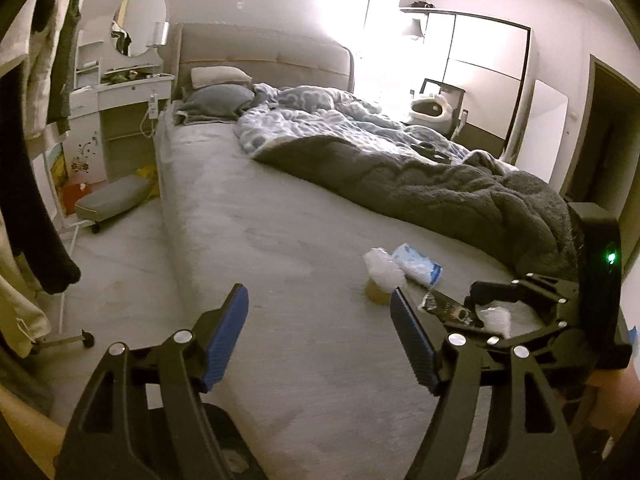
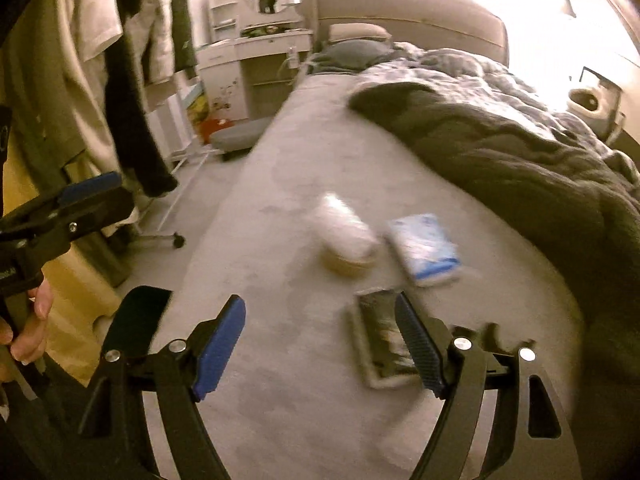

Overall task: Collect trash
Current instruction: 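Move both open tools back over the bed toward the remaining trash, then grasp the bubble-wrap roll with the right tool while the left tool grasps the tape roll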

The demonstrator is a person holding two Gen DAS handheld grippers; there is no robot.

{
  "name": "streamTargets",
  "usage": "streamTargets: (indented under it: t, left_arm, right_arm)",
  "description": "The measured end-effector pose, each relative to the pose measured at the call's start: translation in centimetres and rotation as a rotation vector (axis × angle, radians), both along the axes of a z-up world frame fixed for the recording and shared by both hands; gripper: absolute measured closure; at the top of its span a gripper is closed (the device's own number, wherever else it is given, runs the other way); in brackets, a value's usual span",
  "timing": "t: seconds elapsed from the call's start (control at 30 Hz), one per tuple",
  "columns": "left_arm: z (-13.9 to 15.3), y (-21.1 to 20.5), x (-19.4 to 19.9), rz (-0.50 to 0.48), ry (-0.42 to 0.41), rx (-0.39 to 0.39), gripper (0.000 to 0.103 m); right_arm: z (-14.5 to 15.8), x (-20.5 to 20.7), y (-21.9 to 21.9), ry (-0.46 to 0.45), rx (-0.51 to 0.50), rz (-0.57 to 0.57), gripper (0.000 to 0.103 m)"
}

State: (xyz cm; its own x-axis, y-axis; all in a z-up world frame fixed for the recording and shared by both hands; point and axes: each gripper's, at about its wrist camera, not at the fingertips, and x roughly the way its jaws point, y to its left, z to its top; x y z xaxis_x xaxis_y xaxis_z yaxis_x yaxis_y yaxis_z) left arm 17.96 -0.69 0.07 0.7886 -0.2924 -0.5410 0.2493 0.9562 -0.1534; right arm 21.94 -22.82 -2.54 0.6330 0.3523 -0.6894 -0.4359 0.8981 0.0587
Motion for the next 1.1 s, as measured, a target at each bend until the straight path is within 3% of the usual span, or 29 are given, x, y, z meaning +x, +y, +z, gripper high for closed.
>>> streamTargets:
  t: [0.33, 0.6, 0.73, 0.77, 0.83, 1.1]
  left_arm:
    - [-0.6, -3.9, 0.7, -0.061, 0.012, -0.005, 0.024]
    - [-1.3, -7.6, 0.6, -0.147, 0.012, 0.021, 0.024]
    - [-1.7, -9.1, 0.7, -0.175, 0.017, 0.031, 0.024]
    - [-1.8, -9.4, 0.8, -0.181, 0.020, 0.030, 0.024]
    - [-2.0, -9.8, 0.9, -0.194, 0.025, 0.023, 0.024]
    - [-1.8, -12.5, 0.3, -0.285, 0.010, -0.020, 0.024]
  right_arm:
    - [-1.2, 0.3, -6.4, 0.058, 0.002, -0.126, 0.025]
    - [-2.3, 0.8, -8.5, 0.139, 0.063, -0.129, 0.025]
    - [-3.5, 1.3, -9.1, 0.188, 0.063, -0.126, 0.045]
    - [-4.0, 1.4, -9.4, 0.203, 0.090, -0.119, 0.054]
    - [-4.5, 1.7, -9.7, 0.227, 0.134, -0.104, 0.063]
    - [-3.2, 0.8, -12.6, 0.159, 0.272, -0.105, 0.063]
